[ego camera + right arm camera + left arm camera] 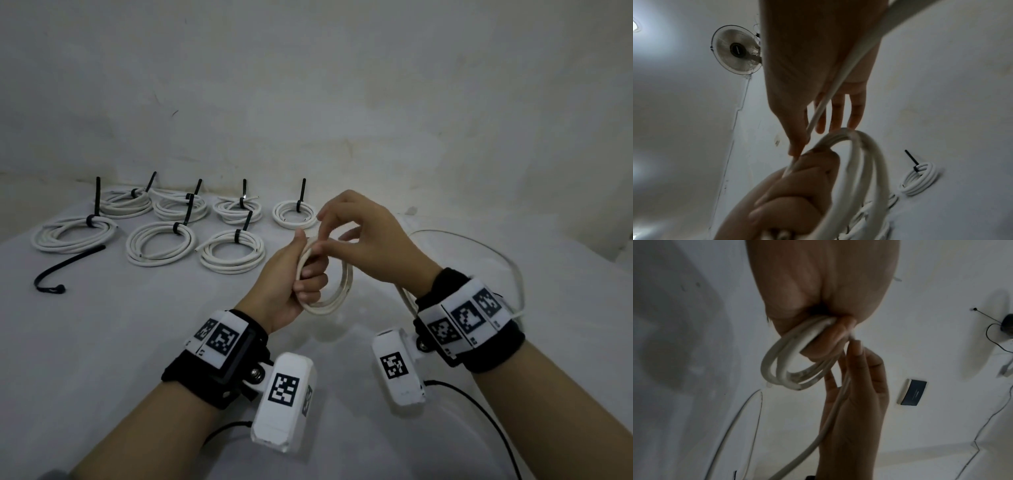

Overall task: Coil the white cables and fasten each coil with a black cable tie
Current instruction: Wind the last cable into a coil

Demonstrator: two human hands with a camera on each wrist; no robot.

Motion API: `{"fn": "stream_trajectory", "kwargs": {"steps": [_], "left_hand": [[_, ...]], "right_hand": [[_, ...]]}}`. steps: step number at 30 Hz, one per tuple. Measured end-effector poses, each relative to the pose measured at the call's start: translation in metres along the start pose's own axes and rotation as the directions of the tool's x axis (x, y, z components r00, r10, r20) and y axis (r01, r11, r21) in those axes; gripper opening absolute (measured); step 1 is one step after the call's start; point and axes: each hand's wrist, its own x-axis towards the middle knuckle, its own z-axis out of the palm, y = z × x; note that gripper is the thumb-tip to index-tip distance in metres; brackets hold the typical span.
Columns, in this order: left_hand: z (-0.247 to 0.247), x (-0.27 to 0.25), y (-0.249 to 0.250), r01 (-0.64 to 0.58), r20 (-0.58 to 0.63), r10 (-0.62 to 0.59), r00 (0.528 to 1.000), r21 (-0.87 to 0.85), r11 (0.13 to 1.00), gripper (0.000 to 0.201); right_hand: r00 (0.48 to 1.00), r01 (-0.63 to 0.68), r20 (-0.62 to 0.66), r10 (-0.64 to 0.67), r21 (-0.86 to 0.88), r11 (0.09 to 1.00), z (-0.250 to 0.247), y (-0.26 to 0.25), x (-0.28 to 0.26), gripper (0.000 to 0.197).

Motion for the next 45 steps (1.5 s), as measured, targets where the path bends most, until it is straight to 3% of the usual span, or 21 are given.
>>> {"fn": "stream_trajectory", "kwargs": {"steps": [3,7,9,11,14,18,20,25,32,37,45], "left_hand": [[-0.002,0.0,0.001,0.023,0.023,-0.022,1.0,-0.044,0.999,0.048],[-0.002,-0.001,0.006,-0.024,0.039,0.026,0.999,-0.044,0.999,0.049],[-0.003,-0.002,0.008,-0.057,0.039,0.057,0.998,0.001,0.998,0.033],[-0.003,-0.002,0.008,-0.092,0.05,0.088,0.995,0.074,0.993,0.012],[-0.003,0.001,0.006,-0.119,-0.024,0.128,0.991,0.24,0.964,0.02],[-0.009,0.0,0.01,-0.212,-0.047,0.287,0.957,0.56,0.801,0.004],[-0.014,-0.002,0.013,-0.241,-0.006,0.312,0.95,0.622,0.745,0.007],[-0.015,-0.004,0.017,-0.226,0.021,0.282,0.959,0.657,0.719,0.02],[-0.003,-0.004,0.011,-0.176,0.013,0.203,0.979,0.555,0.813,0.033],[-0.005,-0.001,0.006,-0.202,-0.018,0.312,0.95,0.726,0.657,0.043],[-0.001,-0.002,0.002,-0.145,-0.061,0.196,0.979,0.471,0.87,0.044]], "right_hand": [[0.995,-0.036,-0.093,0.042,0.063,0.997,0.0,0.009,0.0,0.021],[1.0,-0.008,0.012,0.007,0.082,0.997,0.006,0.011,-0.008,0.014],[1.0,-0.013,0.011,0.012,0.145,0.989,0.009,0.011,-0.011,0.016],[0.997,0.002,-0.071,0.007,0.132,0.991,0.009,0.011,-0.01,0.012],[0.993,0.029,-0.114,-0.029,-0.002,1.0,0.01,0.013,-0.009,0.003],[0.99,0.073,-0.115,-0.087,-0.116,0.991,0.009,0.017,-0.009,0.015],[0.987,0.091,-0.123,-0.108,-0.135,0.987,0.009,0.017,-0.01,0.018],[0.984,0.094,-0.13,-0.118,-0.178,0.98,0.01,0.015,-0.011,0.021],[0.974,0.094,-0.194,-0.117,-0.125,0.988,0.01,0.013,-0.016,0.018],[0.958,0.108,-0.253,-0.135,-0.116,0.987,0.01,0.013,-0.018,0.017],[0.959,0.084,-0.265,-0.096,-0.059,0.995,0.012,0.014,-0.02,0.019]]}}
